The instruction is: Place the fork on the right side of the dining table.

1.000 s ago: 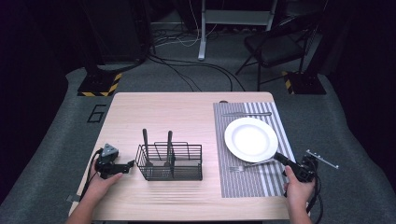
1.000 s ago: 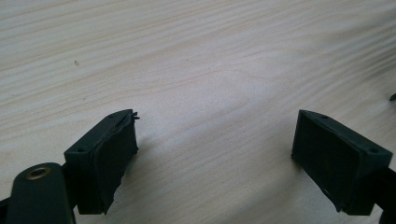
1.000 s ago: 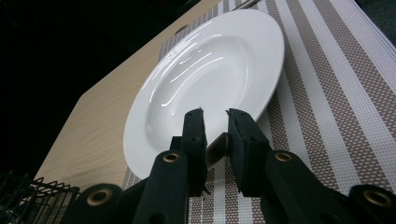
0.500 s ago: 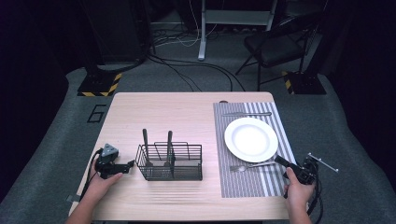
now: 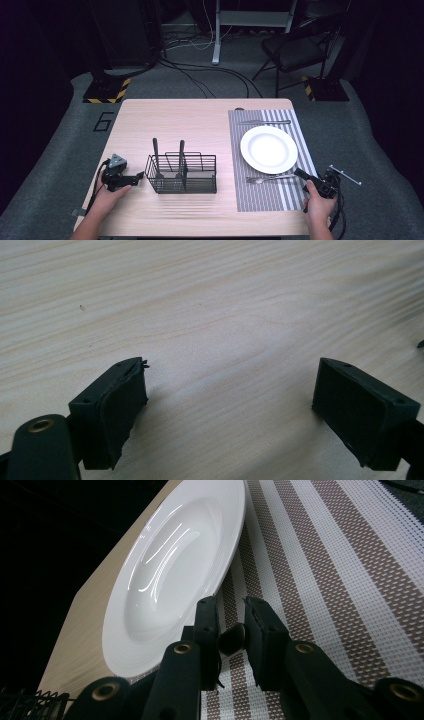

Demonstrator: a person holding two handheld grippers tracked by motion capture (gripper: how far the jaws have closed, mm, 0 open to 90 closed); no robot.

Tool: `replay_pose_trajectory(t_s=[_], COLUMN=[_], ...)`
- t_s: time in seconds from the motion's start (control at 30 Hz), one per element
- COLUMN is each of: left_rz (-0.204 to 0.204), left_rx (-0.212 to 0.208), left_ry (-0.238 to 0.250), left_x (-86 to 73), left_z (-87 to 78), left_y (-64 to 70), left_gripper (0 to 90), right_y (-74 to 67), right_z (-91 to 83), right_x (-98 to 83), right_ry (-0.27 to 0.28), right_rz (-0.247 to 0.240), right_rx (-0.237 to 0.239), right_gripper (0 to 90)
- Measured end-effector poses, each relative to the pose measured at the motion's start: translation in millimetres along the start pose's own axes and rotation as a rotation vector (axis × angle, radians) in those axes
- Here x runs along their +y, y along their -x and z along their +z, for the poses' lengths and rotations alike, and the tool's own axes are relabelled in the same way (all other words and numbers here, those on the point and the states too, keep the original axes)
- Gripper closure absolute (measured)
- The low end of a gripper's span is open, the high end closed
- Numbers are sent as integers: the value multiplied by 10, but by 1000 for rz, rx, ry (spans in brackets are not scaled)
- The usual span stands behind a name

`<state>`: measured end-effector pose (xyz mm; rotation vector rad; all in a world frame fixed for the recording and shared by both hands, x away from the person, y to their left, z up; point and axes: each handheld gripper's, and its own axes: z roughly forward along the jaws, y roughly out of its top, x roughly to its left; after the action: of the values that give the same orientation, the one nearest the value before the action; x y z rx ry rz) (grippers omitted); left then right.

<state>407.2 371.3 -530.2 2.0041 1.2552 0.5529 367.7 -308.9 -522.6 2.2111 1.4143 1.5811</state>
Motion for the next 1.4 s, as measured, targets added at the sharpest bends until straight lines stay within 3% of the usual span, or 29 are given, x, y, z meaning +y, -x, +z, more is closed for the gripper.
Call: replay_pose_trajectory(t_s=[0.4, 0.9, 1.17, 1.4], left_rz=[0, -6, -6, -6], left_rx=[0, 5, 4, 5], left_ry=[0, -2, -2, -2], left_x=[0, 4, 5, 4], left_z=[0, 2, 3, 2], left_y=[0, 3, 2, 3], left_gripper=[138, 138, 138, 138], right_y=[64, 109, 46, -170], right_z=[48, -23, -90, -150], right_x=[-20, -5, 17, 34], right_ry=[-17, 23, 54, 60], right_rz=[33, 1, -35, -127], right_rx=[-34, -109, -117, -109], right_gripper=[746, 686, 663, 621])
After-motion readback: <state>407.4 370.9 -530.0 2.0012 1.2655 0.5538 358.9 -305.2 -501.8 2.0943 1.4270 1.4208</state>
